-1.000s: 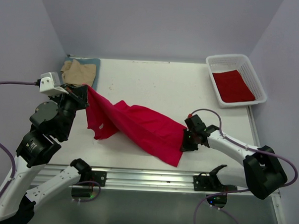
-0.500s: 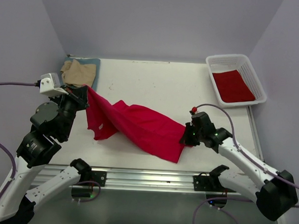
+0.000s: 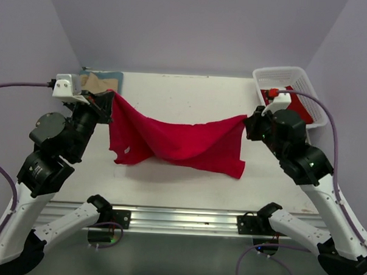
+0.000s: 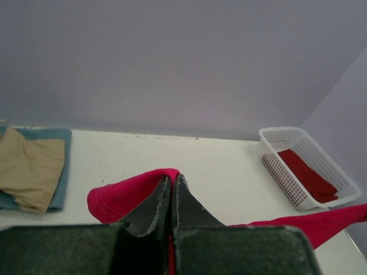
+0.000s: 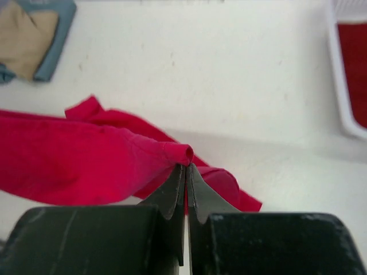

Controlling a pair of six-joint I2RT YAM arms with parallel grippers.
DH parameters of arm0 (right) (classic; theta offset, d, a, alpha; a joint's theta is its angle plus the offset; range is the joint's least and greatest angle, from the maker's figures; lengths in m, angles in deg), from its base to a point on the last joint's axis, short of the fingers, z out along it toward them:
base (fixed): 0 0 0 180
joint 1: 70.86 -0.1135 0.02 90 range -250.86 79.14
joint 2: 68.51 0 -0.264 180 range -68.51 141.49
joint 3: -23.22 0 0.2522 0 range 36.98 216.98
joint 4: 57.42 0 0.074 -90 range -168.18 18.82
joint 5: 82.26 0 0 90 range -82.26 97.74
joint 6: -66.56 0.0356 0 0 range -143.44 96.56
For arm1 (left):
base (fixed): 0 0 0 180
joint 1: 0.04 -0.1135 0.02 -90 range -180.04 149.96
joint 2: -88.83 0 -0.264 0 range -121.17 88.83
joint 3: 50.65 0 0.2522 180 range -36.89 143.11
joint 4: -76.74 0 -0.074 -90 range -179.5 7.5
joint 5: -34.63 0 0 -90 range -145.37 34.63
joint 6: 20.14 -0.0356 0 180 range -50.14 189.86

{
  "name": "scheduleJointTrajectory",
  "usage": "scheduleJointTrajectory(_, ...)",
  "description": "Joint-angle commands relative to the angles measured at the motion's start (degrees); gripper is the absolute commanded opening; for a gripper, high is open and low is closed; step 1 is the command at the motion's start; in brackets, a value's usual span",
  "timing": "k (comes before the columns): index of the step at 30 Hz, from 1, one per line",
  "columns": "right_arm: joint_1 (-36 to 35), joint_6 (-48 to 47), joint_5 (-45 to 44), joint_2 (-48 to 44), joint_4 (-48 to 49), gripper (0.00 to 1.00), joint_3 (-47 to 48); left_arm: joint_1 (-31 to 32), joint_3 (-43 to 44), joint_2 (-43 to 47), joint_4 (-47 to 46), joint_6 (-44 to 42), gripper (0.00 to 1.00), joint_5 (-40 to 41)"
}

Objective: Fold and stack the t-shirts
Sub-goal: Flatten the tshirt out

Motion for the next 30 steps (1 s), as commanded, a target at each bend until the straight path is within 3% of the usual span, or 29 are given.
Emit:
scheduleJointTrajectory(1, -0.27, -7.94, -8.80, 0.08, 1.73, 0.00, 10.15, -0.40, 7.15, -2.12, -5.93, -7.35, 0.00, -7.71)
scheduleJointTrajectory(9, -0.88, -18.48, -9.07, 1.93, 5.95, 0.00, 25.61, -0.40, 22.44, -8.26, -6.46, -15.87, 0.00, -16.50)
scheduleJointTrajectory(16, -0.88, -27.53, -8.02, 1.93, 10.17, 0.00, 33.10, -3.12, 39.65, -17.32, -1.71, -19.74, 0.00, -25.28)
scheduleJointTrajectory(19, -0.88, -29.38, -8.71, 2.02, 11.92, 0.00, 34.51, -3.39, 42.74, -19.52, -3.81, -22.03, 0.00, -25.56)
scheduleJointTrajectory(24, -0.88, -33.60, -12.49, 5.25, 16.23, 0.00, 34.07, -3.39, 52.42, -28.47, -2.23, -26.42, 0.00, -23.72)
scheduleJointTrajectory(27, -0.88, -35.10, -14.60, 7.55, 17.55, 0.00, 33.90, -2.78, 57.33, -34.61, -1.72, -31.07, 0.00, -18.46)
scheduleJointTrajectory(30, -0.88, -37.03, -16.45, 10.36, 19.66, 0.00, 33.98, 8.00, 58.93, -39.11, -8.00, -44.49, 0.00, -1.78)
